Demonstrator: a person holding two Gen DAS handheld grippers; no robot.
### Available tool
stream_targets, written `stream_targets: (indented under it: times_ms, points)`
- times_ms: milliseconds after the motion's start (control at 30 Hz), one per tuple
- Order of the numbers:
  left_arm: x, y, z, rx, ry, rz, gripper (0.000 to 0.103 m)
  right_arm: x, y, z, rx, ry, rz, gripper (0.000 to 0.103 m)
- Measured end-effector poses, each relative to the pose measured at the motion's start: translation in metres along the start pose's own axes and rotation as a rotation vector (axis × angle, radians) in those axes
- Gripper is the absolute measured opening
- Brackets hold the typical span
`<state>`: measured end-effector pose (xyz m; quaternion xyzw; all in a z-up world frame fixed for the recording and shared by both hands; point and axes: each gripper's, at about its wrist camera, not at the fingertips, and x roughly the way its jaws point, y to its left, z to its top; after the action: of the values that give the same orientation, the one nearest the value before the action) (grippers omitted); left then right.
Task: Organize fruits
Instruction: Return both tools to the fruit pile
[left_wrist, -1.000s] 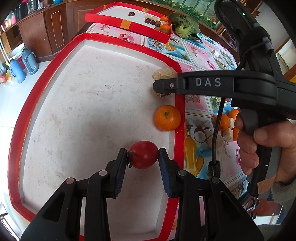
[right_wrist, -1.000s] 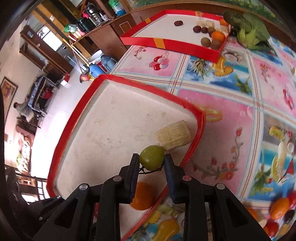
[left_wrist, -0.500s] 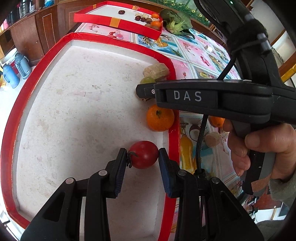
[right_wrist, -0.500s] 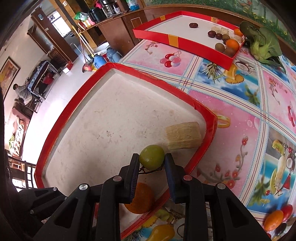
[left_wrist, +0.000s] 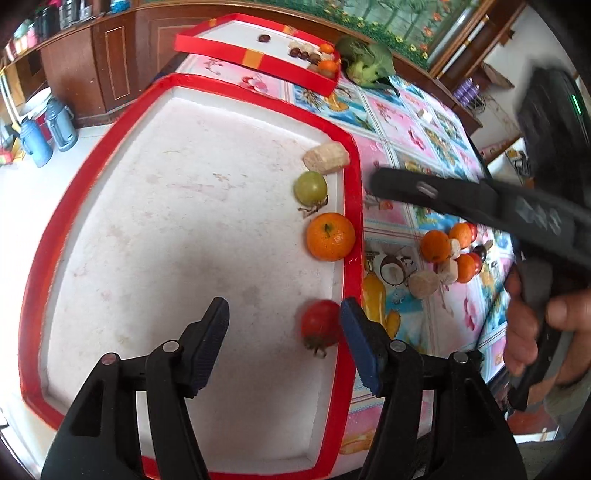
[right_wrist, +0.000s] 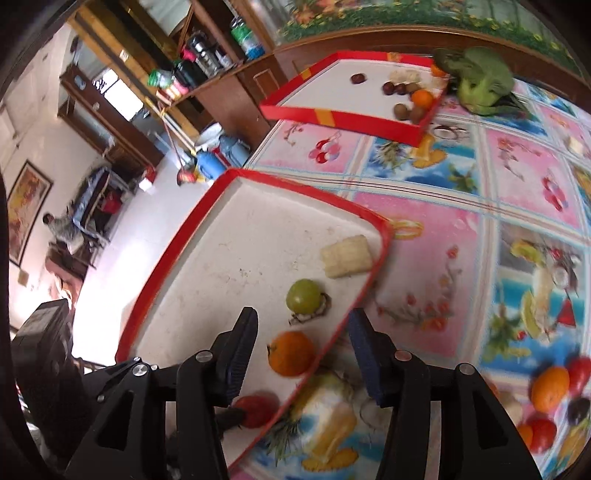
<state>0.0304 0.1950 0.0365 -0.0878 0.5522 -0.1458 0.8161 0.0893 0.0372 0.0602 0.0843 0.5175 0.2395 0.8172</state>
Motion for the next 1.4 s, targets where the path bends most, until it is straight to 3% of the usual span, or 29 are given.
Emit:
stream_targets:
  times_ms: [300, 533, 833, 1267, 1400]
  points:
    - [-0.018, -0.008, -0.014, -0.007, -0.017, 0.003, 0.062, -0.062, -0.054, -0.073, 0.141, -0.045, -0.047, 0.059]
    - [-0.012, -0.061, -0.012, 0.157, -0.012, -0.016, 0.062, -0.091, -0.098, -0.117, 0.273, -0.046, -0.116, 0.06]
    - [0.012, -0.12, -0.013, 0.302, 0.046, -0.047, 0.062, -0.126, -0.126, -0.145, 0.331, -0.094, -0.168, 0.06]
    - [0.034, -0.137, -0.015, 0.293, 0.084, -0.026, 0.062, -0.166, -0.187, -0.152, 0.445, -0.166, -0.274, 0.058]
    - [0.037, -0.136, -0.014, 0.271, 0.088, -0.026, 0.061, -0.167, -0.204, -0.142, 0.468, -0.16, -0.311, 0.044]
